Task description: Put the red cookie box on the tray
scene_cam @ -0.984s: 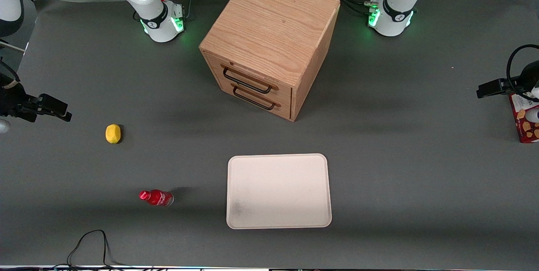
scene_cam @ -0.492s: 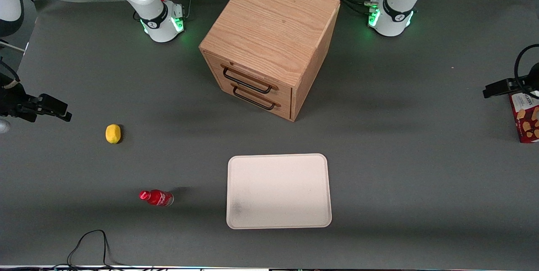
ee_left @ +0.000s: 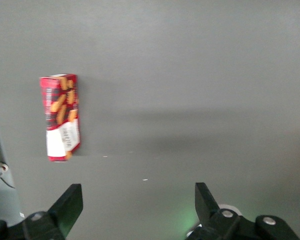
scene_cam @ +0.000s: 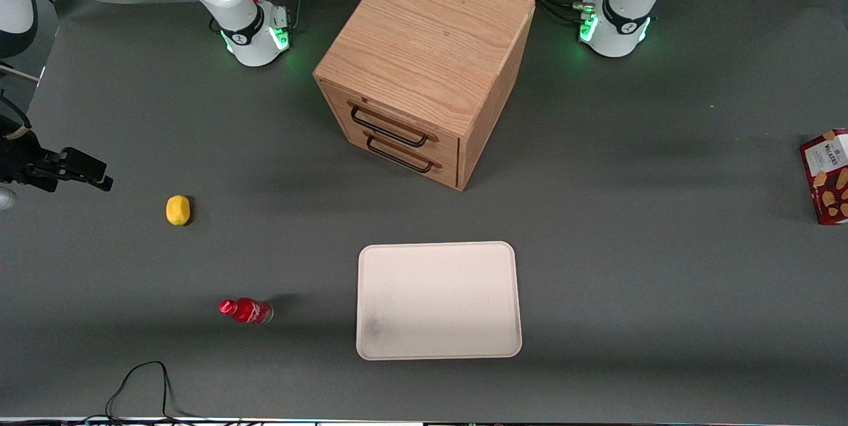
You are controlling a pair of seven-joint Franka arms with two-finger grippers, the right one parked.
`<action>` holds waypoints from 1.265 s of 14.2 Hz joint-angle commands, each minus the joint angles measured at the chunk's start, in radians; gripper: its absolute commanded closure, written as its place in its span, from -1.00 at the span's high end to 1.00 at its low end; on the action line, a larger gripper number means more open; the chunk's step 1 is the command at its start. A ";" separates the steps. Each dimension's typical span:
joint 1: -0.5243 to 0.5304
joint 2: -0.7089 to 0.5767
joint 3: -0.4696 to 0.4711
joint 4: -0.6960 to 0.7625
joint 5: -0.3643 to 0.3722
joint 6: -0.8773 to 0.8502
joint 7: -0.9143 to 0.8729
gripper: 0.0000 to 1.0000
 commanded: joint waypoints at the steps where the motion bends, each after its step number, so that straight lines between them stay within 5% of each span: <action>1: 0.090 0.126 -0.014 0.165 0.058 -0.015 0.170 1.00; 9: 0.233 0.339 -0.014 0.377 0.064 0.002 0.432 0.99; 18: 0.267 0.419 -0.014 0.177 0.021 0.287 0.458 0.97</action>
